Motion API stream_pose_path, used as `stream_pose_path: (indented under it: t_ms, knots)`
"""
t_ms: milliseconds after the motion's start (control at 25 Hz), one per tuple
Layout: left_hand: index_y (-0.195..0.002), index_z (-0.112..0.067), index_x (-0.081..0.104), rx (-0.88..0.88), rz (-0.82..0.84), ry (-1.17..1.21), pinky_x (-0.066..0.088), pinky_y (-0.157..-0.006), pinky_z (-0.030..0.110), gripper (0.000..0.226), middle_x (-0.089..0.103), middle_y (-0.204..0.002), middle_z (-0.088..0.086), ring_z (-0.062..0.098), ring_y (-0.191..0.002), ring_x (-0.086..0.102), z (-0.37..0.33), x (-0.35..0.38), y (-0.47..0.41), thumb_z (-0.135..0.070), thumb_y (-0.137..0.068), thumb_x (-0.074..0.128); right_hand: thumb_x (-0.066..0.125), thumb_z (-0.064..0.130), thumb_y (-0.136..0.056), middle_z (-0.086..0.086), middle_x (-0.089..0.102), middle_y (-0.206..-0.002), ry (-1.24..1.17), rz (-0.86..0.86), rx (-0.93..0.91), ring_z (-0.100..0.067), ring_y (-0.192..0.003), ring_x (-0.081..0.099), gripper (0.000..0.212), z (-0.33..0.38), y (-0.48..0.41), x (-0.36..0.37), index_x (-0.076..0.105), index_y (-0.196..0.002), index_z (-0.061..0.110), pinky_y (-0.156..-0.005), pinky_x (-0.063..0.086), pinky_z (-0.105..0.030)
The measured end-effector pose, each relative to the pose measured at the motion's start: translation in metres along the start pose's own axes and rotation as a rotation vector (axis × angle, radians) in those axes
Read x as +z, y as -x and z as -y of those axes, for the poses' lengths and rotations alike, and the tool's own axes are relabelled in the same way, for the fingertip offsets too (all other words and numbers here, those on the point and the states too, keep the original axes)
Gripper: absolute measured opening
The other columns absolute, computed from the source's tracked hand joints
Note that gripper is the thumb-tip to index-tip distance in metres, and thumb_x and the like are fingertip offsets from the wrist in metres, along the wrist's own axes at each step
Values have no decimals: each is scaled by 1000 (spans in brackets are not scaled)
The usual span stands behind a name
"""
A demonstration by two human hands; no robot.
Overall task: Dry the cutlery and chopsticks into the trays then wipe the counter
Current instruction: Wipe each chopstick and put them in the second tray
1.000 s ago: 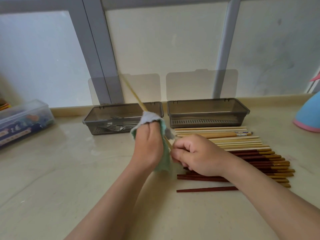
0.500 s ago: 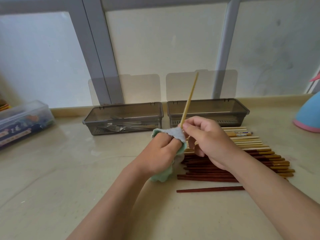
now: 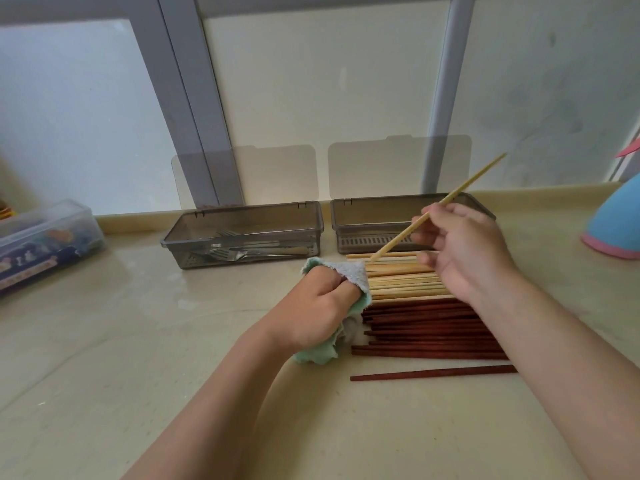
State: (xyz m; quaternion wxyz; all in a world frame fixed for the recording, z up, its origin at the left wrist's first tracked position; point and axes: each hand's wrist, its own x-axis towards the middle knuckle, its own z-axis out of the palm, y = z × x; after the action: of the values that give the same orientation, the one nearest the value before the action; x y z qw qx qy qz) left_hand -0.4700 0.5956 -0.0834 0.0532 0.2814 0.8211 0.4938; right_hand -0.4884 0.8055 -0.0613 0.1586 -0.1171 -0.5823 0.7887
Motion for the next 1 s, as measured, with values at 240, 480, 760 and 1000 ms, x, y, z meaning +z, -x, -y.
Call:
stream_pose_path:
  t_ms: [240, 480, 760, 1000]
  knots:
    - [-70, 15, 54, -41, -256, 221, 40, -53, 28, 43, 62, -73, 33, 15, -54, 50, 4, -4, 0, -19, -94, 42, 55, 15, -103, -7, 72, -94, 428, -101, -596, -14, -80, 73, 8, 14, -17, -5, 60, -107, 20, -54, 59, -32]
    - [-48, -17, 60, -54, -338, 348, 39, -50, 21, 58, 66, -60, 18, 9, -47, 49, -4, -11, -1, -3, -99, 36, 46, 18, -106, -8, 67, -101, 1121, 8, -794, -26, -91, 62, 23, 26, -63, -2, 63, -119, 12, -74, 48, -32]
    - [-45, -22, 60, -91, -343, 392, 40, -50, 21, 62, 63, -56, 3, 9, -48, 50, -8, -11, 2, -7, -100, 37, 45, 15, -104, -2, 61, -96, 1701, 109, -520, -27, -90, 57, 22, 16, -84, -11, 64, -113, 23, -70, 49, -38]
    - [-47, -23, 59, -99, -360, 398, 40, -50, 20, 59, 62, -57, 4, 9, -49, 50, -5, -12, 1, -8, -100, 37, 50, 5, -96, -9, 63, -120, 1647, 57, -509, -33, -107, 59, 35, 11, -78, -11, 62, -126, 18, -88, 55, -48]
